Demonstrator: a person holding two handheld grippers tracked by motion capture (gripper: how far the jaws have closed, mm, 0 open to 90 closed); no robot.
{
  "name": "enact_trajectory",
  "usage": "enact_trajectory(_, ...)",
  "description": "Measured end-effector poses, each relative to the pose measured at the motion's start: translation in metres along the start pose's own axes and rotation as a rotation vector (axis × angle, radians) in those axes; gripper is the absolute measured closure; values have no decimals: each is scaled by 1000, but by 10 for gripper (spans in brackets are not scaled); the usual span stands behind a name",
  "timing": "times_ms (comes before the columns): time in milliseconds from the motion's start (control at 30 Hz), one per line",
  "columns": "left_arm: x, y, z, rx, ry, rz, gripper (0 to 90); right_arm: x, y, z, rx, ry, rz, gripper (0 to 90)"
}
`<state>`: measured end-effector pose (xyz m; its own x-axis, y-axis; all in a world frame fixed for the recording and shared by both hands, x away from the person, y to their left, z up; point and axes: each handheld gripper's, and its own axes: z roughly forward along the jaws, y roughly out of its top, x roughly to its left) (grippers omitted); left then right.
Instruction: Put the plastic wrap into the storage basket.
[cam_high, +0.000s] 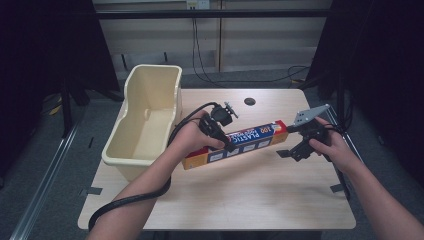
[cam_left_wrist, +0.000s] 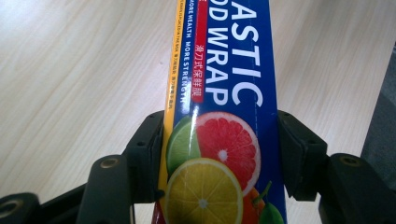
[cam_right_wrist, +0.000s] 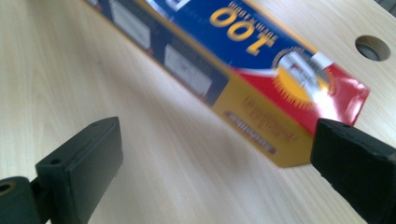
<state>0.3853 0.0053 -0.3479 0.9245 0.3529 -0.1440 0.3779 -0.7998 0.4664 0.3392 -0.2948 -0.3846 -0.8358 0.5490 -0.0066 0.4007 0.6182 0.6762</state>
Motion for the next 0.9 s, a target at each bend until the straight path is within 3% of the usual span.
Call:
enact_trajectory(33, 1, 0, -2, 0, 0, -23, 418, 1, -1, -1, -5, 3, -10, 21)
enact_trajectory(100, 2, 0, -5, 2, 18, -19, 418, 3, -3, 0, -5, 15, -9, 19)
enact_trajectory(233, 6, 0, -13, 11, 32, -51, 419, 8, -6, 5, 10, -30, 0, 25)
enact_trajectory(300, 7, 0, -17, 12, 39, -66, 418, 10, -7, 7, 10, -17, 7, 25)
enact_trajectory(400, 8, 0, -24, 14, 51, -79, 418, 14, -8, 10, 32, -44, 3, 23)
enact_trajectory(500, 9, 1, -31, 15, 70, -97, 418, 18, -9, 13, 28, -25, 4, 24)
enact_trajectory(733, 14, 3, -43, 15, 91, -137, 418, 26, -10, 21, 43, -43, 17, 26)
enact_trajectory(833, 16, 2, -50, 13, 107, -159, 418, 30, -13, 24, 53, -73, 13, 28)
enact_trajectory(900, 17, 2, -52, 15, 109, -162, 418, 30, -14, 25, 52, -63, 17, 28)
